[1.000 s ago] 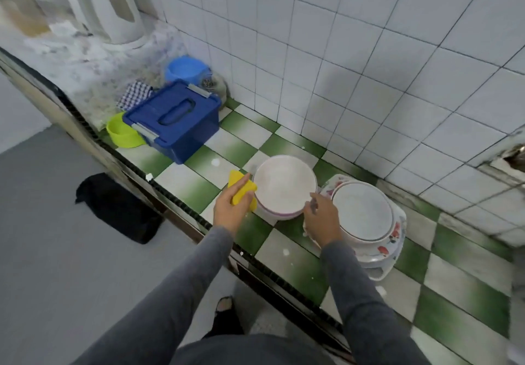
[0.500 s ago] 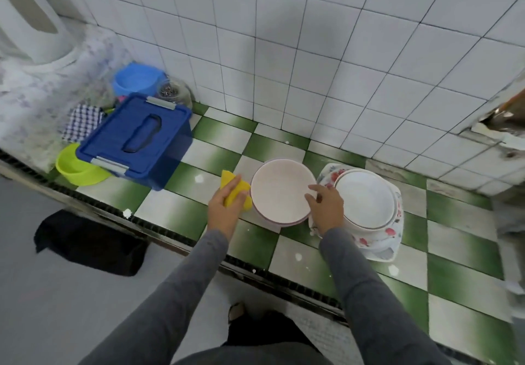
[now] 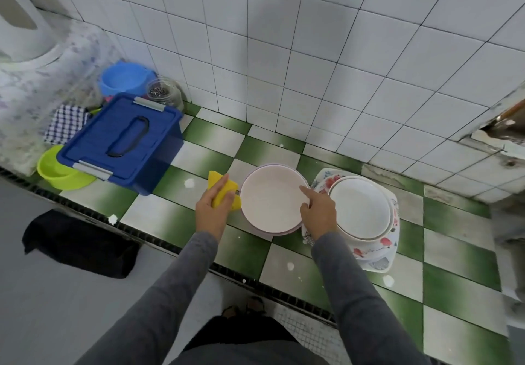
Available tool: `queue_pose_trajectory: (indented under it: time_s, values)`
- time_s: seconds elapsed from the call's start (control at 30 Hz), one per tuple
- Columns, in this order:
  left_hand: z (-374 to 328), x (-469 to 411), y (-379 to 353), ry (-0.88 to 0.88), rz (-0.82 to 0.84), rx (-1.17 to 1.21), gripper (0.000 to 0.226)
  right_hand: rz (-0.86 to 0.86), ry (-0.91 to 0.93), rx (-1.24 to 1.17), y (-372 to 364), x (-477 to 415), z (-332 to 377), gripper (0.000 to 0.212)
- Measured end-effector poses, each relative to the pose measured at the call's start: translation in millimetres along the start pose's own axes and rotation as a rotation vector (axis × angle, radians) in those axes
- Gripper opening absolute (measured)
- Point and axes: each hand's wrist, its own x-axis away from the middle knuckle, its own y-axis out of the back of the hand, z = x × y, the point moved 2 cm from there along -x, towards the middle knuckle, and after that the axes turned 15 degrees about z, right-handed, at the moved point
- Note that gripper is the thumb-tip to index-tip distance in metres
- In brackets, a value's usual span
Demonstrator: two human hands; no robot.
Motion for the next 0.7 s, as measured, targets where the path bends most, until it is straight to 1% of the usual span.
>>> queue_pose_trajectory:
  time_s: [0.13,0.23,0.47,0.7]
  values:
    - [1,0,-3,-0.006,-0.015,0.012,0.043,-0.003,0.024,0.093,0,2,0,0.046]
    - [4,1,-2,-0.008,-0.022,0.01,0.043,-0.017,0.035,0.108,1,5,1,0.044]
    - [5,-5,4,0.02,-0.011,0.006,0.043,-0.027,0.049,-0.005,7,7,6,0.042]
    - [-2,-26,11,0.063,0.081,-0.058,0.043,-0.052,0.027,-0.099,11,9,10,0.041]
